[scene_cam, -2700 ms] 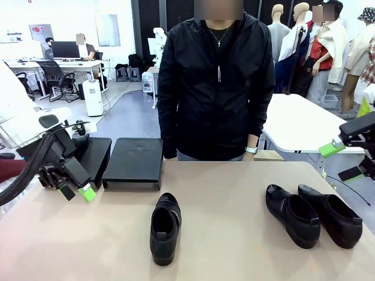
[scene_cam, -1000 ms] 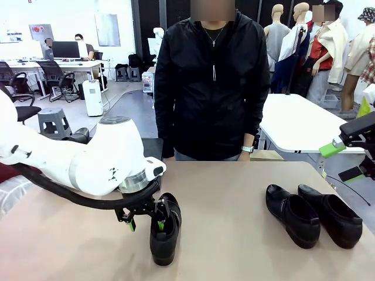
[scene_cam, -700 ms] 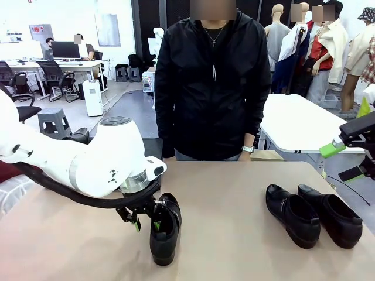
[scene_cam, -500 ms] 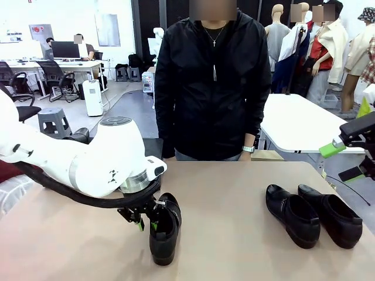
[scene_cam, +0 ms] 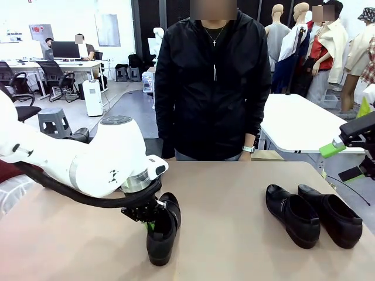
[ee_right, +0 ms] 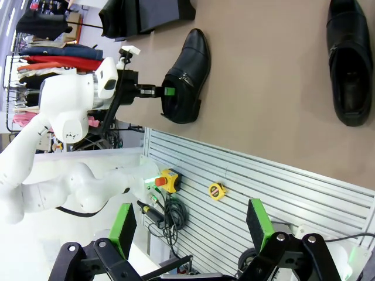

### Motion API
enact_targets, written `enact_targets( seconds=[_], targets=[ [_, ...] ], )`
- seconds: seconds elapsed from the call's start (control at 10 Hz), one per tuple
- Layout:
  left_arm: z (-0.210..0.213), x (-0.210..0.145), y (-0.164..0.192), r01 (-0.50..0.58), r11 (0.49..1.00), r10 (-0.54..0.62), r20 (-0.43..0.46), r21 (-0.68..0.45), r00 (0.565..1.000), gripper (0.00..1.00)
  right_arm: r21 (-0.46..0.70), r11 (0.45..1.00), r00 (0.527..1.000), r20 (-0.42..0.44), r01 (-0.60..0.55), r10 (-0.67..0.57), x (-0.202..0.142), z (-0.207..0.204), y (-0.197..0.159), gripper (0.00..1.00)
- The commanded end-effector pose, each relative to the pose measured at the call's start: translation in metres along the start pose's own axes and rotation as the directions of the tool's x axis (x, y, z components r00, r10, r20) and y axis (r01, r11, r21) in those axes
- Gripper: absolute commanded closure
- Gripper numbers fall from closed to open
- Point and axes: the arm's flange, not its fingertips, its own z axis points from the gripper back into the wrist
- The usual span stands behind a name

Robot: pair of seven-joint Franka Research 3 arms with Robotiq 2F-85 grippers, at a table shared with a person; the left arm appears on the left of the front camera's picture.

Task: Organize the shoes by placing them on the stand.
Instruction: Place the Shoe from the middle of the table onto the Shoes Stand.

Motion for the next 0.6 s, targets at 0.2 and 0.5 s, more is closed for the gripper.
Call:
enact_targets(
  seconds=[0.2, 0.5],
  targets=[
    [0.109, -0.028, 0.030, 0.183, 0.982, -0.182, 0.024, -0.051, 0.983, 1.00, 0.033, 0.999, 1.000, 0.005, -0.026, 0.025, 0.003, 0.003, 0.002, 0.00],
    [0.184, -0.069, 0.082, 0.251, 0.968, -0.248, 0.101, -0.023, 0.964, 1.00, 0.033, 0.999, 1.000, 0.005, -0.026, 0.025, 0.003, 0.003, 0.002, 0.00]
  ],
)
